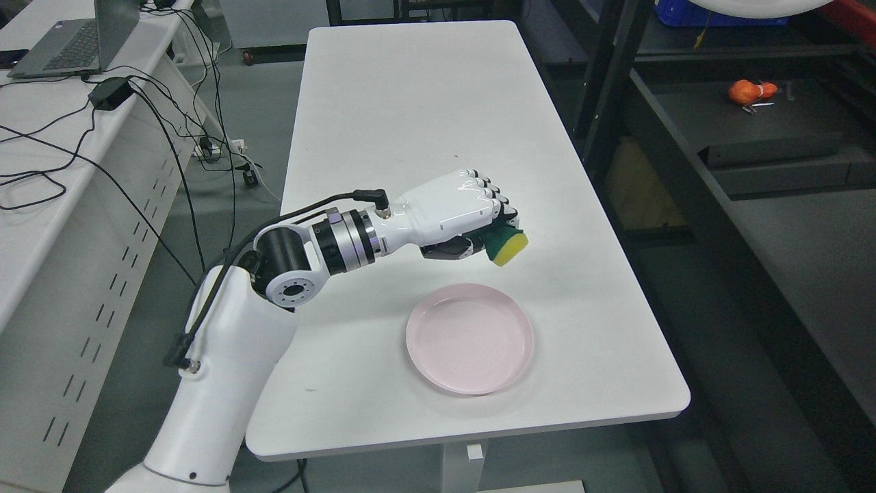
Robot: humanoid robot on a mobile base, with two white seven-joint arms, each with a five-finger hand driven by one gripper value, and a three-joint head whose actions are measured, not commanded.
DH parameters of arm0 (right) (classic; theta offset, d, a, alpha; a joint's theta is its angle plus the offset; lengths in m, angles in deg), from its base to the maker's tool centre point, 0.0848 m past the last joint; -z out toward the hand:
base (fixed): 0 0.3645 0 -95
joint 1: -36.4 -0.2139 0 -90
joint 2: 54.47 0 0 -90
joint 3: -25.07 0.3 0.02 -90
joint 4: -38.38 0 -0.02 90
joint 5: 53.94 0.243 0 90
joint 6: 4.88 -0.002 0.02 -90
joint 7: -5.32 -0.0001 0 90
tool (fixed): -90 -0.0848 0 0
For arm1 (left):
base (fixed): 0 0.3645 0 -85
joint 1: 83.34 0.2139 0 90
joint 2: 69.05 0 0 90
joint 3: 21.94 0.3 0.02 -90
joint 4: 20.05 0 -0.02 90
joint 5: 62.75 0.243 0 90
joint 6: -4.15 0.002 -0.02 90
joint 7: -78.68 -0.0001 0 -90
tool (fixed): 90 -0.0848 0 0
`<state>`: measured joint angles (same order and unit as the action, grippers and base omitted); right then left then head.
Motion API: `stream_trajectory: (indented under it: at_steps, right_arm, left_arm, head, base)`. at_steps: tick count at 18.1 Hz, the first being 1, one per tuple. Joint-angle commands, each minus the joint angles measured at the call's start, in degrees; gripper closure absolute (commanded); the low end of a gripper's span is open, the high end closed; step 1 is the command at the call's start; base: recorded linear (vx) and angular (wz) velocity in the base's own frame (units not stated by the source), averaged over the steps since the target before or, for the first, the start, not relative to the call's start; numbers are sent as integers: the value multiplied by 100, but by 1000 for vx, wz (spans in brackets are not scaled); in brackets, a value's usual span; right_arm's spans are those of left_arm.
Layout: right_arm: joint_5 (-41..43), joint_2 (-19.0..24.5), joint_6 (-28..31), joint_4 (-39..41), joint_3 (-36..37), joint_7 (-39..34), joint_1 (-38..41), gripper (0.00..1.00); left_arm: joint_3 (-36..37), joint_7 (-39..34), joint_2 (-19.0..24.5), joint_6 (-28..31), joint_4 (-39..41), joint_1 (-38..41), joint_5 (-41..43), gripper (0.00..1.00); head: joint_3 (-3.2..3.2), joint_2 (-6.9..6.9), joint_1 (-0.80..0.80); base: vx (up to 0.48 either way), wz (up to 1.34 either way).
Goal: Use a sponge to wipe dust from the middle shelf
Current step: 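Hold the sponge raised in the left hand while the robot turns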
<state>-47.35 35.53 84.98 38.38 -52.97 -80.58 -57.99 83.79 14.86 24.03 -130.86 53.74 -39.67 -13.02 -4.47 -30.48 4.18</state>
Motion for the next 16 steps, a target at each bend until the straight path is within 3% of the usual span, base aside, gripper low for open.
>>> stream_trajectory:
  at_steps: [1,16]
  right_arm:
    - [0,-100,418,100,0,3,0,0]
    - [0,-100,418,100,0,3,0,0]
  left_arm:
    - [-8,1,-44,0,-4,1,2,100]
    - [-8,1,-123,0,-30,9,19,100]
  head:
    - [0,0,0]
    - [0,0,0]
  base:
    - [0,0]
    - [0,0]
